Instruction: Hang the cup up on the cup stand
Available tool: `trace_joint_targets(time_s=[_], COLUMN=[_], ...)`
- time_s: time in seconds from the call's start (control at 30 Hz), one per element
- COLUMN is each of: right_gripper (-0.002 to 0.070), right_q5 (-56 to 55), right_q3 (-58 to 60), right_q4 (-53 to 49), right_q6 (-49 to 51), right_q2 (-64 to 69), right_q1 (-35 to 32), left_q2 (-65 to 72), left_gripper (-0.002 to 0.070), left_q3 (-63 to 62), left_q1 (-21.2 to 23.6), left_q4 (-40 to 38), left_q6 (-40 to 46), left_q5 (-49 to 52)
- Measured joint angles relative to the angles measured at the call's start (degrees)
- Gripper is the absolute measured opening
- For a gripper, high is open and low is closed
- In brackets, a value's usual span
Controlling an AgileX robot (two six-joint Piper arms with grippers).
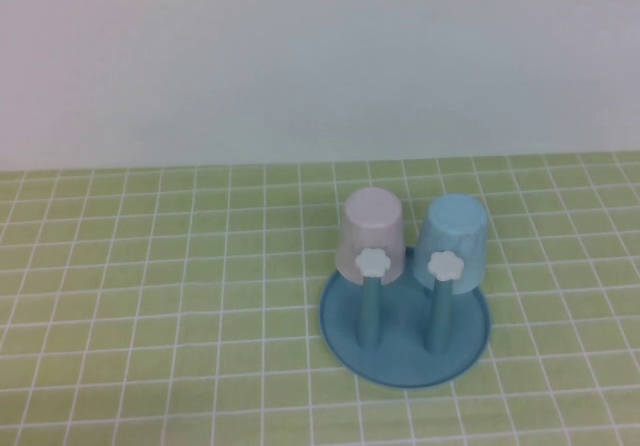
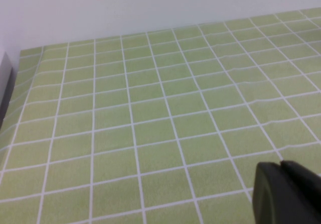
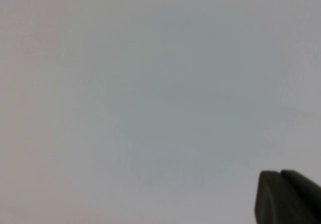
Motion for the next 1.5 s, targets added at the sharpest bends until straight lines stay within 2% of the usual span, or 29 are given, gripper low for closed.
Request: trace_joint_targets(time_s=[0.17,0.4,0.53,0.77,0.9,1.03,1.5], right_gripper=[0.0,0.0,0.0,0.0,0.0,0.0,0.0], right_q5=[-3.14,-4.85,-8.03,-8.74,-7.58,-7.46,5.66], right_q3=[10.13,23.69,32.17,42.89,45.99,48.28,53.87], right_q4=[-2.81,-9.45,-20.31,-46.95,-58.18,-62.42,-62.87], right_q6=[5.59,10.2,25.31,50.87,60.74,63.99,65.51], right_q2=[-5.88,-18.4,-24.43,-33.07,-37.47,-40.39,-46.61], right_q1=[-3.24,-4.36,-4.36,-4.36,-4.36,-4.36,-4.39], left_q2=[0.0,0.0,0.0,0.0,0.07,0.07,0.07], left_gripper=[-0.0002,-0.0002,-0.0002,-0.0002,-0.0002,-0.0002,-0.0002], left_q3=[0.0,0.0,0.0,0.0,0.0,0.0,0.0], left_q1=[0.0,0.0,0.0,0.0,0.0,0.0,0.0], left_q4=[0.0,0.0,0.0,0.0,0.0,0.0,0.0], left_q6=[0.0,-0.1,-0.1,-0.1,-0.1,-0.1,0.01], left_q5=[0.0,-0.11,-0.11,-0.11,-0.11,-0.11,-0.2])
